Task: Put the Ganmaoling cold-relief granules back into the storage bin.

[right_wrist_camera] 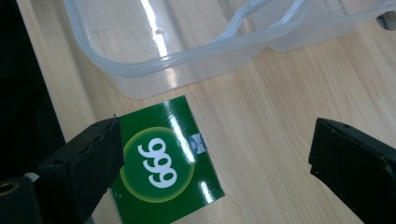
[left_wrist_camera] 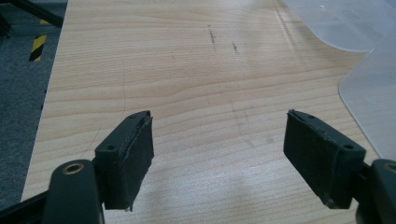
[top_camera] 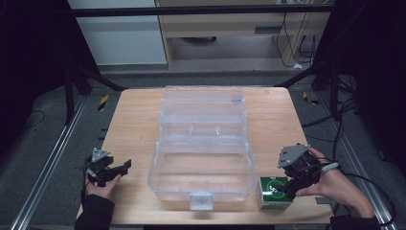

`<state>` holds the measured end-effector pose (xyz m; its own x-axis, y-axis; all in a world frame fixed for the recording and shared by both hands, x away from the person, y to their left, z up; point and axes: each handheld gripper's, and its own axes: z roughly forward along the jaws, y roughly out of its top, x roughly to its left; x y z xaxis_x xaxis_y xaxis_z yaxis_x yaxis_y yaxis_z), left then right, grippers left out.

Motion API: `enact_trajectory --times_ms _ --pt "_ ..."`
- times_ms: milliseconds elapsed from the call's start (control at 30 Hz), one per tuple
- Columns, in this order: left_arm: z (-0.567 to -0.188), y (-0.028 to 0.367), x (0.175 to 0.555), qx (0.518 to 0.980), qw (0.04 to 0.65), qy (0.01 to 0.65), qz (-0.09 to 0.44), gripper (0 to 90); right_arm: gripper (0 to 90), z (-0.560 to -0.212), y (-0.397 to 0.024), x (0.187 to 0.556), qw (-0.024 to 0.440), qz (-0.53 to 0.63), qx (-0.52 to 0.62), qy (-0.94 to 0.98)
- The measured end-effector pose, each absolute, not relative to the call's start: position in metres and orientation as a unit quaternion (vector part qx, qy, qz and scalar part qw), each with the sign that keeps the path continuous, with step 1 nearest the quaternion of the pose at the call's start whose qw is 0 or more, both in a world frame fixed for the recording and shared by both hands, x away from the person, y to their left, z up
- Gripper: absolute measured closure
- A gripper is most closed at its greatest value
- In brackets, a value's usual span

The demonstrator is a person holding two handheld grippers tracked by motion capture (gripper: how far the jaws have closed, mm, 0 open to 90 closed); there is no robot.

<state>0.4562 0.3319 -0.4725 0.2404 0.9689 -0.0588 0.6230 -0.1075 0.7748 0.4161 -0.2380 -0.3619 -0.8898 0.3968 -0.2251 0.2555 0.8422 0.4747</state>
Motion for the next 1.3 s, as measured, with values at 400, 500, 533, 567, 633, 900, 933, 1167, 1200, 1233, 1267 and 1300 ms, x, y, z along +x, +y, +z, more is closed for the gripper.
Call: enact_trajectory --times_ms 400,500,533,567,633,900,933,1167,1200,1233,1267,1300 --pt "-0.473 0.332 0.456 0.704 0.354 0.565 0.243 23.6 2.5 -0.377 -0.235 0.411 0.123 0.192 0.154 0.962" --pt "-0.473 0.332 0.456 0.705 0.353 0.565 0.243 23.6 2.5 -0.381 -0.234 0.411 0.117 0.189 0.153 0.963" --pt "-0.473 0.332 0.456 0.705 0.353 0.565 0.243 23.6 2.5 -0.382 -0.234 0.411 0.117 0.189 0.15 0.963" --pt "-0.473 0.332 0.456 0.705 0.353 0.565 0.243 23.6 2.5 -0.382 -0.234 0.411 0.117 0.189 0.148 0.964" --pt "-0.473 0.332 0.456 0.705 0.353 0.565 0.243 23.6 2.5 -0.383 -0.234 0.411 0.116 0.188 0.147 0.964" --pt "-0.473 0.331 0.457 0.706 0.352 0.565 0.242 23.5 2.4 -0.393 -0.232 0.41 0.103 0.179 0.141 0.968" --pt "-0.473 0.331 0.457 0.706 0.352 0.565 0.242 23.5 2.4 -0.393 -0.232 0.41 0.103 0.179 0.141 0.968" --pt "-0.474 0.331 0.457 0.707 0.352 0.564 0.242 23.5 1.8 -0.401 -0.23 0.41 0.095 0.169 0.135 0.972" --pt "-0.473 0.331 0.457 0.706 0.352 0.564 0.243 23.5 1.8 -0.403 -0.229 0.409 0.094 0.166 0.136 0.972" --pt "-0.473 0.331 0.457 0.706 0.352 0.564 0.243 23.5 1.8 -0.404 -0.229 0.41 0.094 0.166 0.133 0.973" --pt "-0.473 0.331 0.456 0.706 0.352 0.564 0.243 23.5 1.8 -0.404 -0.229 0.41 0.094 0.166 0.133 0.973" --pt "-0.473 0.332 0.456 0.706 0.352 0.564 0.244 23.5 1.8 -0.405 -0.228 0.41 0.09 0.163 0.131 0.974"
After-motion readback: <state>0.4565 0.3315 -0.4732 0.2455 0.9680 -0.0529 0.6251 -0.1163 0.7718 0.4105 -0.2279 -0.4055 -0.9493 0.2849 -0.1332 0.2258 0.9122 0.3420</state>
